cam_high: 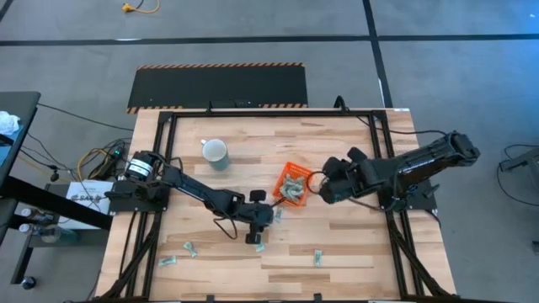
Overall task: Pick and place Stevia / Truvia into bins
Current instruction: Put the stevia packet into the basket
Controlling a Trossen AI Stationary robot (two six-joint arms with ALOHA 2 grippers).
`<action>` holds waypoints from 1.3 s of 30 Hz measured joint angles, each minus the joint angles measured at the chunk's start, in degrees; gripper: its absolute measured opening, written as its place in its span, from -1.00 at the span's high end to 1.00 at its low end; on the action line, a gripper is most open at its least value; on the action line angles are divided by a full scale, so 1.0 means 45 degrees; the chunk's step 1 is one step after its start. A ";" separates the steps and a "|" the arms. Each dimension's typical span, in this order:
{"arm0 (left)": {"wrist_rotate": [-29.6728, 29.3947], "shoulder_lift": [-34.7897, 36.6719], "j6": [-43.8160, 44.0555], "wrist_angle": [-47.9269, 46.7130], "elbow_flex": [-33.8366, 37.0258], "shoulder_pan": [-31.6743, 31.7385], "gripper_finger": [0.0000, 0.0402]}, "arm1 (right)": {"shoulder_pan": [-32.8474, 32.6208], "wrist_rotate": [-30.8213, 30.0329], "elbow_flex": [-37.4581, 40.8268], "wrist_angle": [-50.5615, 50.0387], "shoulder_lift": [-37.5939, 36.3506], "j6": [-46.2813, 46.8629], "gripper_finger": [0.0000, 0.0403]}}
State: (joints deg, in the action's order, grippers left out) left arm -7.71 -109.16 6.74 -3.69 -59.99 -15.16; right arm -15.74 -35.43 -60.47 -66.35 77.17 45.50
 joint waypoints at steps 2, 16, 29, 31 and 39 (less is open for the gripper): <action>-0.0237 -0.0059 0.0005 -0.0157 0.0000 0.0046 0.34 | -0.0426 -0.0432 0.0000 -0.0233 0.0003 0.0791 0.56; -0.0906 -0.0157 0.0544 -0.0646 -0.0015 0.0131 0.43 | -0.3362 -0.3529 0.0005 -0.0349 0.1277 0.5017 0.56; -0.0720 0.0194 0.0023 -0.1406 -0.0016 0.0092 0.96 | -0.4208 -0.3823 0.0005 -0.0577 0.3441 0.7264 0.56; -0.0747 0.0454 0.0087 -0.2099 -0.0231 0.0087 0.97 | -0.4321 -0.3822 0.0005 -0.0587 0.3667 0.7567 0.56; -0.1604 0.1439 -0.1153 -0.2096 -0.0969 0.0165 0.99 | -0.5065 -0.3859 0.0005 -0.0396 0.3953 0.8580 0.56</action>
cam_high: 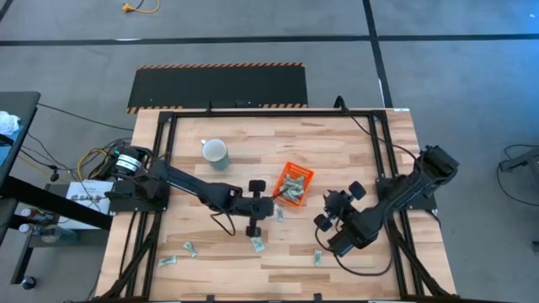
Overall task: Pick and place Stevia / Truvia into bins
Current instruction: Put the stevia packet into the basket
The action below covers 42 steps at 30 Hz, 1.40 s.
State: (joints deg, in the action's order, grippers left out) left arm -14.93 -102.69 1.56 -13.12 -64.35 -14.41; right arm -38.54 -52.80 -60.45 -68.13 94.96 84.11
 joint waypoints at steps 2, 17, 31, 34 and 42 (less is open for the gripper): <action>-0.0348 0.0181 -0.0656 0.0458 -0.0171 0.0168 0.99 | -0.0175 0.0000 0.0000 0.0042 -0.0001 0.0123 0.56; 0.3457 0.0073 -0.2214 0.3101 -0.0232 0.3767 0.98 | -0.0604 -0.0058 0.0000 0.0752 -0.0001 -0.0016 0.56; 0.5502 -0.1488 -0.2070 0.4246 -0.0376 0.4427 0.76 | -0.0575 -0.0058 0.0000 0.1155 -0.0011 -0.0376 0.56; 0.5482 -0.1483 -0.2072 0.4327 -0.0459 0.4444 0.63 | -0.0575 -0.0058 0.0000 0.1239 -0.0011 -0.0460 0.56; 0.5487 -0.1277 -0.2043 0.3896 -0.0452 0.4472 0.35 | -0.0684 0.0192 0.0000 0.1568 -0.0011 -0.0458 0.56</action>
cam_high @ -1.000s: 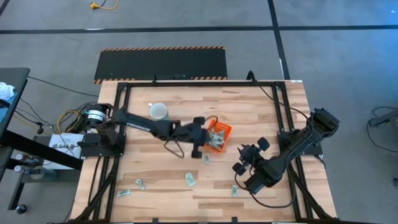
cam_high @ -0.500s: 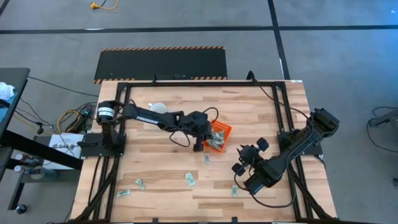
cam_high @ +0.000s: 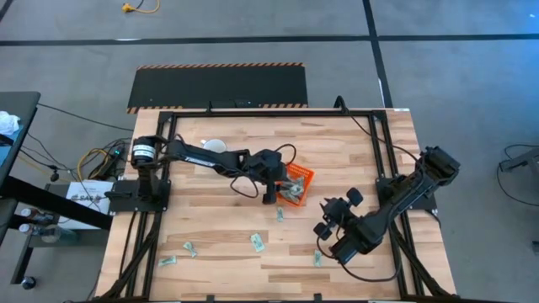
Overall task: Pick and place Stevia / Truvia into bins
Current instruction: Put the stevia packet into the basket
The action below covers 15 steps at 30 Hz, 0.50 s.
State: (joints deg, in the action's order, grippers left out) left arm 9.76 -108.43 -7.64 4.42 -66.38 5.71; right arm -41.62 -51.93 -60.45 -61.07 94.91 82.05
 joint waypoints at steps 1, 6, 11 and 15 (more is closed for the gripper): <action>-0.0001 0.0151 0.0000 -0.0148 0.0004 0.0020 0.34 | -0.0057 0.0242 0.0000 0.0160 0.0000 0.0001 0.56; -0.0010 0.1270 0.0076 -0.2005 -0.0017 0.0056 0.31 | -0.0285 0.3128 -0.0005 0.1316 0.0000 0.0003 0.56; -0.0006 0.1884 0.0035 -0.3011 -0.0012 -0.0140 0.31 | -0.0431 0.6896 -0.0010 0.3452 0.0000 0.0018 0.56; -0.0005 0.1878 0.0029 -0.3146 -0.0012 -0.0208 0.31 | -0.0542 0.8271 -0.0019 0.5366 0.0000 0.0163 0.56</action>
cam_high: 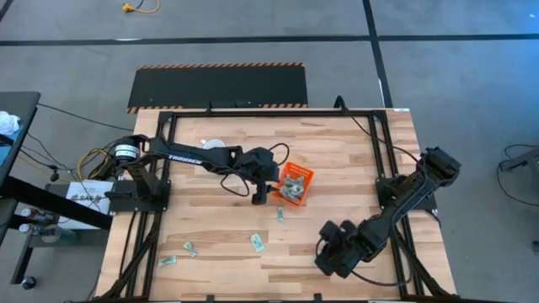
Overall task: Pick and place Stevia / Truvia into bins
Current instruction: Put the stevia packet into the basket
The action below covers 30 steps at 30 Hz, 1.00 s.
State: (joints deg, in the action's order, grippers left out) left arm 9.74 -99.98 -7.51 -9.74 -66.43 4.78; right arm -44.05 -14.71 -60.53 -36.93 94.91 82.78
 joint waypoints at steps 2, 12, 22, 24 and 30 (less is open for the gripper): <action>-0.0005 0.0000 0.0005 -0.0001 0.0009 0.0005 0.31 | -0.0042 0.0582 0.0000 0.0699 0.0000 0.0438 0.56; -0.0024 -0.0010 0.0039 0.0019 0.0049 0.0005 0.31 | 0.0265 0.2350 -0.0005 0.1310 0.0000 0.1242 0.56; -0.0023 -0.0010 0.0039 0.0044 0.0049 0.0010 0.31 | 0.0408 0.2533 -0.0014 0.1495 0.0877 0.1730 0.19; -0.0024 -0.0015 0.0039 0.0041 0.0049 0.0010 0.31 | 0.0500 0.3113 -0.0010 0.1469 0.1320 0.2254 0.09; -0.0253 -0.0015 0.0044 0.0046 0.0049 0.0010 0.31 | 0.0622 0.3524 -0.0168 0.1781 0.1996 0.2490 -0.05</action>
State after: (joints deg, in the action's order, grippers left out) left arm 8.60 -100.05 -7.31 -9.53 -66.22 4.82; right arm -41.25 1.15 -61.29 -28.91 103.89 93.99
